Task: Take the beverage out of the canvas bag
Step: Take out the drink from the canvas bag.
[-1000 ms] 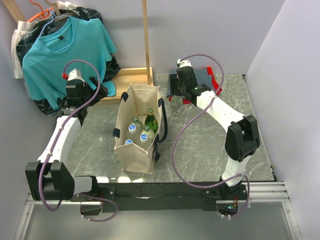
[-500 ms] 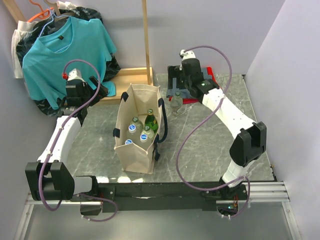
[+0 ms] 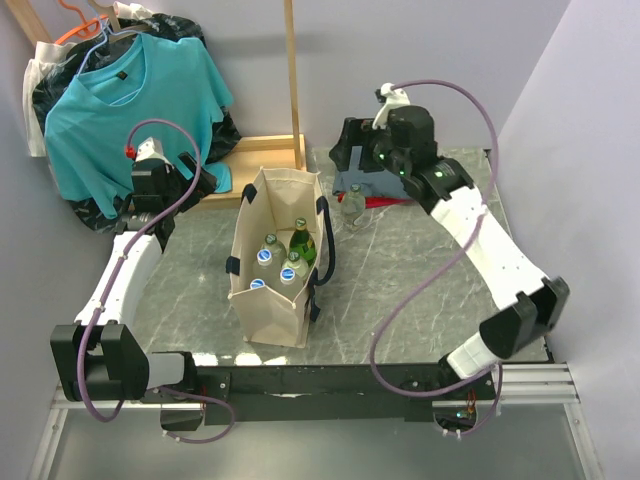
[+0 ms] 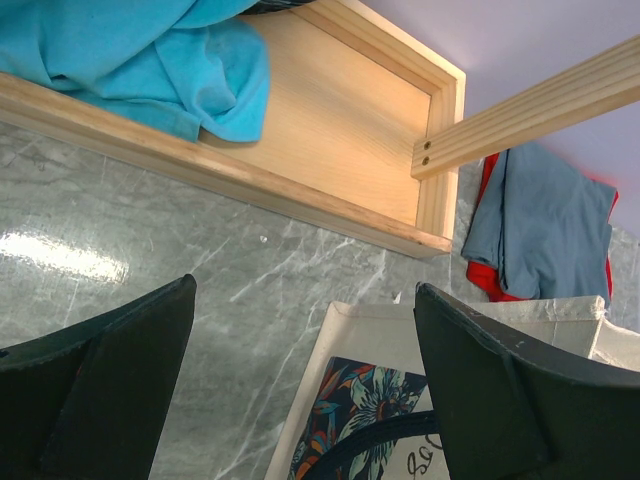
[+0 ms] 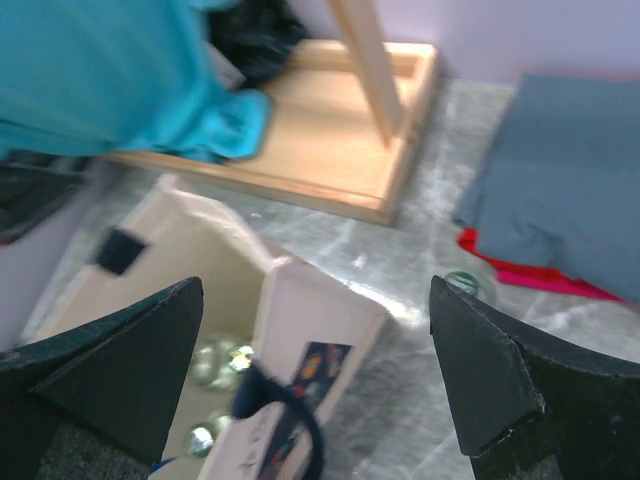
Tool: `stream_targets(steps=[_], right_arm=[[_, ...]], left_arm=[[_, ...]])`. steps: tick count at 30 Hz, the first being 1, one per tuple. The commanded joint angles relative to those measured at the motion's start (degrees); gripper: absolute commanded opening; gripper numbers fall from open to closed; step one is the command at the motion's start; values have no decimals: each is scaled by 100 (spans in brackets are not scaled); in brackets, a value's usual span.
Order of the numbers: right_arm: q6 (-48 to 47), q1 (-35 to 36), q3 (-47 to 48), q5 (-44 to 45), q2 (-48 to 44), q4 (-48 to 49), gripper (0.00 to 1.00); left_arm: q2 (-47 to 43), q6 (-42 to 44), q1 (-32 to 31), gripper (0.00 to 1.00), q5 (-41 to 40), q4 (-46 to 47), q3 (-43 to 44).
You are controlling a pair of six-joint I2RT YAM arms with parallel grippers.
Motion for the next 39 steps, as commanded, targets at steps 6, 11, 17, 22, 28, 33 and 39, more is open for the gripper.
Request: stream_targets(steps=[6, 11, 17, 22, 28, 33, 39], right_arm=[[-364, 42, 518, -1106, -416, -172, 100], [-612, 332, 819, -852, -354, -621, 100], [-1024, 920, 1529, -457, -30, -1200, 100], [-1210, 1378, 2198, 10, 506, -1833, 100], [-1043, 1826, 2375, 176, 779, -1878, 100], [-1069, 2011, 2287, 63, 981, -1895, 100], [-1148, 2081, 2190, 98, 1069, -1948, 100]], left_arm=[[-123, 55, -18, 96, 63, 152, 44], [-70, 11, -27, 96, 55, 196, 18], [-35, 11, -18, 96, 11, 188, 9], [-27, 20, -27, 97, 2, 179, 18], [-18, 46, -18, 96, 11, 144, 18], [-35, 29, -18, 96, 2, 161, 0], [-44, -15, -159, 96, -6, 161, -26]])
